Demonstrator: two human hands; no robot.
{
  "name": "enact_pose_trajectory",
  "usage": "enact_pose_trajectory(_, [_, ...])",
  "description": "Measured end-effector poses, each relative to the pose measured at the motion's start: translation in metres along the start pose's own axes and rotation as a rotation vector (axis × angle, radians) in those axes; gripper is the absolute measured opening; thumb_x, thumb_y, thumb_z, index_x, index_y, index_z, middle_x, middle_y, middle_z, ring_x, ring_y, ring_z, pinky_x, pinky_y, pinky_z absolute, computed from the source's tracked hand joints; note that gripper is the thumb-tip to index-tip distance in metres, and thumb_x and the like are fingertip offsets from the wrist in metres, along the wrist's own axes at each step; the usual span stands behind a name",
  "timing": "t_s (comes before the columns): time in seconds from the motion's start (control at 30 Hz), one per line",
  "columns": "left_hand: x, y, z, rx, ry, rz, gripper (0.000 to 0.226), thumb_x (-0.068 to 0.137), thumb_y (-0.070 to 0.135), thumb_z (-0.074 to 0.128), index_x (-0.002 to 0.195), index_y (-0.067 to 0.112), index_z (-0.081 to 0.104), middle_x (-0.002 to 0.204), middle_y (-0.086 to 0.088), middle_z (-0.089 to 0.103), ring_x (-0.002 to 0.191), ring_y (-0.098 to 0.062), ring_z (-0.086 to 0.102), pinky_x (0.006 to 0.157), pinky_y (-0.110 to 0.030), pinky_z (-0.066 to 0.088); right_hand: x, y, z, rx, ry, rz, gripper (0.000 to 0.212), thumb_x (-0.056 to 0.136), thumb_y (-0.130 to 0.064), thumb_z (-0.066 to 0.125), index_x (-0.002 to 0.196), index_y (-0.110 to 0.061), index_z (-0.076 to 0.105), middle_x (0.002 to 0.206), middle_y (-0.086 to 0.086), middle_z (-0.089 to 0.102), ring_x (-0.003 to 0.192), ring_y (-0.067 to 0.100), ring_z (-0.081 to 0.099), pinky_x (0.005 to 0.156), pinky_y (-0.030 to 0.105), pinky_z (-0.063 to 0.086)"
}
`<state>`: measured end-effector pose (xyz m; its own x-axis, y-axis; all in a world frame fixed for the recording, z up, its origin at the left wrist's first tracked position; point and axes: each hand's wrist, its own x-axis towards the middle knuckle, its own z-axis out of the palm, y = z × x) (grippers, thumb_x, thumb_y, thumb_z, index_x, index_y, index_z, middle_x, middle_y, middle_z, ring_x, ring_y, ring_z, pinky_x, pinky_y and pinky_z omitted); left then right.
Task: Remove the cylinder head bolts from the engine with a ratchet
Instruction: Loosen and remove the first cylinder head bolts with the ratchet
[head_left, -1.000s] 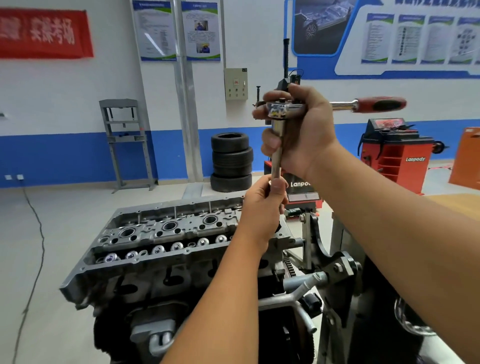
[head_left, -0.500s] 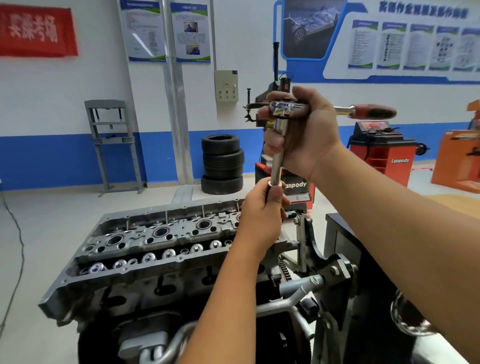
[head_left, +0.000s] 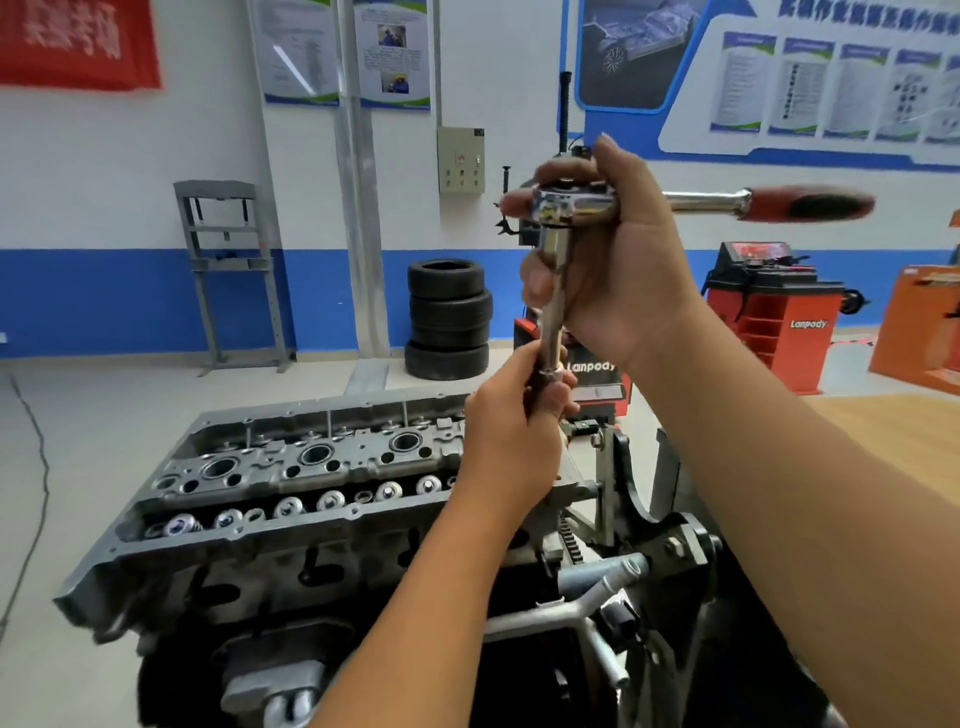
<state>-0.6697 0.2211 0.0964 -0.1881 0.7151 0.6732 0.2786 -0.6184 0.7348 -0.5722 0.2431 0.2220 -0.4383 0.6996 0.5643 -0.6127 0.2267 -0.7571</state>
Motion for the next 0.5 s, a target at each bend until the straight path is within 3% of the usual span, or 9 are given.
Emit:
enact_pose_trajectory(0.1, [-0.001, 0.001, 0.007, 0.03, 0.058, -0.009, 0.032, 0.093, 0.004, 0.072, 0.11, 0.032, 0.073, 0.086, 0.002, 0.072, 0.078, -0.017, 0.068, 0.077, -0.042, 0.061, -0.01, 0.01, -0.002, -0.035, 0.159, -0.209, 0.038, 0.105, -0.048, 0.05, 0.1, -0.014, 0.065, 0.104, 0.016, 0.073, 0.055, 0.028, 0.06, 0.06, 0.033, 0.047])
enact_pose_trajectory(0.2, [0.002, 0.004, 0.003, 0.031, 0.021, 0.003, 0.031, 0.092, 0.013, 0.076, 0.113, 0.036, 0.074, 0.088, -0.003, 0.072, 0.082, -0.024, 0.069, 0.082, -0.044, 0.061, -0.015, 0.017, -0.002, -0.13, 0.242, -0.358, 0.04, 0.101, -0.05, 0.052, 0.108, -0.013, 0.064, 0.106, 0.015, 0.069, 0.06, 0.029, 0.067, 0.062, 0.038, 0.048])
enact_pose_trajectory(0.33, [0.01, 0.002, -0.019, 0.062, -0.224, -0.005, 0.012, 0.103, 0.027, 0.057, 0.112, 0.026, 0.065, 0.095, 0.007, 0.072, 0.09, -0.015, 0.074, 0.087, -0.044, 0.061, -0.016, 0.013, -0.001, -0.191, 0.144, -0.274, 0.049, 0.102, -0.056, 0.041, 0.107, -0.016, 0.069, 0.108, 0.016, 0.073, 0.06, 0.027, 0.065, 0.065, 0.041, 0.046])
enact_pose_trajectory(0.4, [0.01, 0.0, -0.019, 0.09, -0.189, 0.017, 0.01, 0.101, 0.015, 0.058, 0.107, 0.02, 0.065, 0.093, 0.006, 0.072, 0.087, -0.013, 0.074, 0.087, -0.047, 0.06, -0.013, 0.012, -0.002, -0.108, 0.1, -0.194, 0.054, 0.104, -0.061, 0.037, 0.108, -0.018, 0.07, 0.11, 0.012, 0.076, 0.059, 0.026, 0.061, 0.066, 0.039, 0.043])
enact_pose_trajectory(0.5, [0.005, -0.002, -0.006, 0.111, -0.03, 0.058, 0.014, 0.095, 0.009, 0.067, 0.104, 0.02, 0.07, 0.081, 0.005, 0.072, 0.075, -0.013, 0.071, 0.076, -0.043, 0.061, -0.011, 0.015, -0.003, -0.022, 0.177, -0.259, 0.039, 0.103, -0.051, 0.052, 0.105, -0.015, 0.066, 0.1, 0.012, 0.074, 0.054, 0.025, 0.062, 0.06, 0.034, 0.042])
